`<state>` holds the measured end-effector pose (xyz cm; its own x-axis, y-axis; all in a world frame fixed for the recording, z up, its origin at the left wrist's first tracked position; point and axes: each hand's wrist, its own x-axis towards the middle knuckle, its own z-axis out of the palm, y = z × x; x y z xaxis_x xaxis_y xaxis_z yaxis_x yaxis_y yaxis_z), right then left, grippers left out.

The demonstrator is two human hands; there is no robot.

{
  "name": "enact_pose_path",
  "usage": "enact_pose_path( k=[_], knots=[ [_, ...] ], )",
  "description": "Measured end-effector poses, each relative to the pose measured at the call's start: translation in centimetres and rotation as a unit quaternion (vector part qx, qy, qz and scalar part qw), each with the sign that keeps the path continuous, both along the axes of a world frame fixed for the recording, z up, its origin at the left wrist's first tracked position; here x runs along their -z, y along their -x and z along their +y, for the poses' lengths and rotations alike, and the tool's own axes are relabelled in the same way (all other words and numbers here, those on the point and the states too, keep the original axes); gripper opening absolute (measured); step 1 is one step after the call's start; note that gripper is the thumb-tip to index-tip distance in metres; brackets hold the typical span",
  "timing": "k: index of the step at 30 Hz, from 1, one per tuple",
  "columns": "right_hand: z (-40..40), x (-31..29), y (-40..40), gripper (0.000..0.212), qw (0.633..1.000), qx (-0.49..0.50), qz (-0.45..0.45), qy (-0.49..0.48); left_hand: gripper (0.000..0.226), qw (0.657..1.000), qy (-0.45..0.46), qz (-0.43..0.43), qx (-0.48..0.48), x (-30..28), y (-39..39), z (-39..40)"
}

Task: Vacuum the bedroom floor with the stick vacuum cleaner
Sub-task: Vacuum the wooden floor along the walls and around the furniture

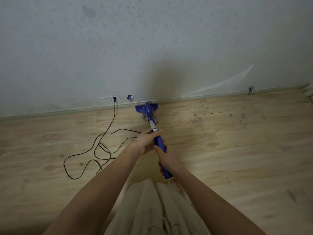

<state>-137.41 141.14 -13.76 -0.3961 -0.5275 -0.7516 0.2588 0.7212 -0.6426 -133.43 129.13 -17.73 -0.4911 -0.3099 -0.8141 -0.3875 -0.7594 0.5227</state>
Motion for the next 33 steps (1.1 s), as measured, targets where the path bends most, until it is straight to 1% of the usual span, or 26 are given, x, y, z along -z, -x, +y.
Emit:
enact_pose_path(
  k=[7, 11, 16, 19, 23, 26, 29, 31, 32, 33],
  knots=[
    [1.2, -0.3, 0.5, 0.023, 0.998, -0.018, 0.053, -0.017, 0.043, 0.999, -0.012, 0.011, -0.028, 0.0, 0.6, 1.6],
    [2.4, -1.3, 1.2, 0.021, 0.995, -0.037, 0.089, -0.03, 0.037, 1.0, -0.005, 0.011, -0.017, -0.6, 1.3, 2.7],
    [3.7, -3.9, 2.0, 0.027, 0.992, -0.016, 0.107, -0.057, 0.037, 1.0, 0.016, -0.016, 0.008, -2.2, 2.9, 3.9],
    [4.2, -5.6, 2.2, 0.031, 0.992, 0.007, 0.112, -0.062, 0.027, 0.999, 0.016, -0.032, 0.028, -3.1, 3.7, 4.4],
    [5.0, -7.2, 0.5, 0.024, 0.992, 0.035, 0.114, -0.035, 0.021, 0.998, 0.01, -0.043, 0.046, -3.4, 3.0, 5.0],
    [5.3, -7.0, -1.2, 0.026, 0.99, 0.066, 0.123, -0.028, 0.025, 0.997, 0.007, -0.035, 0.065, -2.8, 2.1, 5.4],
    [4.8, -6.1, -2.2, 0.028, 0.987, 0.092, 0.13, -0.035, 0.038, 0.997, 0.013, -0.025, 0.079, -2.6, 1.5, 5.0],
    [3.8, -5.4, -2.4, 0.025, 0.986, 0.106, 0.129, -0.024, 0.048, 0.996, 0.017, -0.018, 0.086, -2.7, 1.3, 4.1],
    [3.3, -5.1, -2.6, 0.024, 0.986, 0.111, 0.126, -0.019, 0.051, 0.995, 0.013, -0.012, 0.094, -2.7, 1.2, 3.6],
    [2.8, -4.7, -2.7, 0.024, 0.985, 0.11, 0.128, -0.019, 0.05, 0.995, 0.012, -0.007, 0.098, -2.7, 1.0, 3.1]
  ],
)
